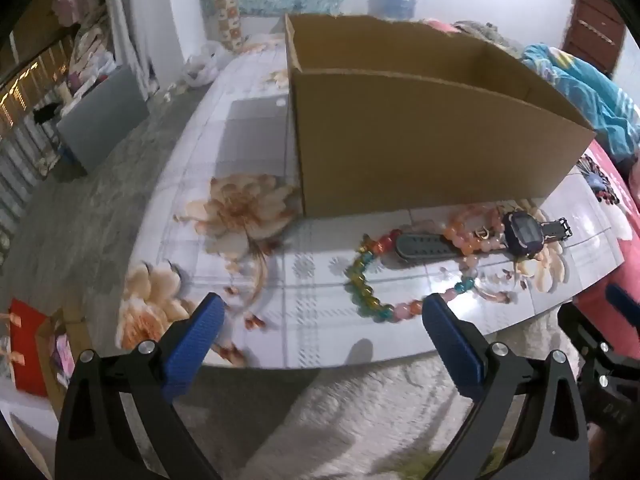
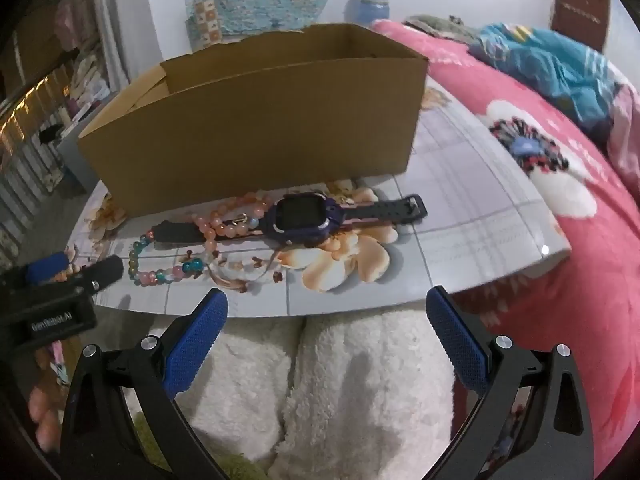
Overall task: Organize jewelry
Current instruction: 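Close the left gripper on the multicolour bead bracelet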
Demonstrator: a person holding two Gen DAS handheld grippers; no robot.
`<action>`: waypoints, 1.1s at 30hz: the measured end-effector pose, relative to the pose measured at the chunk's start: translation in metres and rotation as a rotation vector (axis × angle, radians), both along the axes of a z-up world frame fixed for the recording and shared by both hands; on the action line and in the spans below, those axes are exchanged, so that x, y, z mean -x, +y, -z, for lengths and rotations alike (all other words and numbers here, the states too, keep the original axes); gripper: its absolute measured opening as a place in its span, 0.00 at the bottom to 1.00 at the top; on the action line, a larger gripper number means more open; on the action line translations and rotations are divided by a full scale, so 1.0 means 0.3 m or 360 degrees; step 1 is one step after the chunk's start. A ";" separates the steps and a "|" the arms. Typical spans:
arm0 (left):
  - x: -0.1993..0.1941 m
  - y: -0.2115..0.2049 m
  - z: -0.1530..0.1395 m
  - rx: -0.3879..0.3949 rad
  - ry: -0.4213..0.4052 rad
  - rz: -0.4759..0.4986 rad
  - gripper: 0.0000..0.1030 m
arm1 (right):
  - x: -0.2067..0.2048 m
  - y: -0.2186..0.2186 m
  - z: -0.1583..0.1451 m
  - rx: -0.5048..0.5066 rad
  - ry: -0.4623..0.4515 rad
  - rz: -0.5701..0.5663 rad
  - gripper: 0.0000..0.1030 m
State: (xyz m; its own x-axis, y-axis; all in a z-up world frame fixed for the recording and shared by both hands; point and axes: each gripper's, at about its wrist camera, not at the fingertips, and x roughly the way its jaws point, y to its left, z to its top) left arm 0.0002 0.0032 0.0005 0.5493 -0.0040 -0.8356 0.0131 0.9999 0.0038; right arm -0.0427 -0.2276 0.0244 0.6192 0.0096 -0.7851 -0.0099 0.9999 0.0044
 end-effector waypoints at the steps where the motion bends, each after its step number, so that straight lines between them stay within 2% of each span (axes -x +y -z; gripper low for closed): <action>1: -0.002 0.008 0.000 -0.0012 -0.0017 0.0032 0.95 | -0.002 0.005 -0.002 0.0024 -0.0009 -0.0006 0.93; 5: -0.006 0.046 0.014 0.0021 -0.0037 0.0208 0.95 | -0.009 0.035 -0.008 0.0133 -0.0070 -0.0040 0.93; 7: -0.002 0.061 0.011 0.0071 -0.0099 0.0259 0.95 | -0.006 0.043 -0.018 0.0102 -0.0105 -0.0097 0.93; 11: -0.017 0.091 -0.015 0.0386 -0.0184 0.0350 0.95 | -0.013 0.051 -0.036 -0.0024 -0.0137 -0.0160 0.93; 13: -0.039 0.111 -0.006 0.0497 -0.0130 0.0355 0.95 | -0.030 0.056 -0.035 -0.0123 -0.0128 -0.0189 0.93; 15: -0.066 0.122 0.021 0.0564 -0.0031 0.0376 0.95 | -0.045 0.065 -0.033 -0.0207 -0.0114 -0.0221 0.90; 16: -0.067 0.129 0.029 0.0620 -0.0016 0.0389 0.95 | -0.060 0.081 -0.030 -0.0249 -0.0095 -0.0241 0.85; 17: -0.071 0.126 0.029 0.0616 -0.0038 0.0415 0.95 | -0.073 0.093 -0.024 -0.0274 -0.0070 -0.0260 0.79; 18: -0.060 0.131 0.025 0.0682 -0.0036 0.0423 0.95 | -0.084 0.102 -0.020 -0.0290 -0.0052 -0.0278 0.77; 23: -0.072 0.099 0.023 0.0504 -0.0088 0.0525 0.93 | -0.126 0.137 0.006 -0.0374 0.0039 -0.0319 0.60; 26: -0.079 0.083 0.025 0.0425 -0.0131 0.0575 0.79 | -0.159 0.139 0.036 -0.0417 0.0117 -0.0308 0.50; 28: -0.092 0.075 0.036 0.0390 -0.0102 0.0605 0.64 | -0.170 0.131 0.060 -0.0439 0.0168 -0.0286 0.44; 33: -0.116 0.051 0.059 0.0347 -0.0068 0.0660 0.48 | -0.196 0.122 0.095 -0.0455 0.0238 -0.0248 0.37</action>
State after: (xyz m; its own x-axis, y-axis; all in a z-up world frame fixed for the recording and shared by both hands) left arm 0.0352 0.0184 -0.0173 0.4982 -0.4036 -0.7674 0.4164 0.8877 -0.1966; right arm 0.0162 -0.1910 -0.0042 0.4712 0.3272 -0.8191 -0.1403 0.9446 0.2966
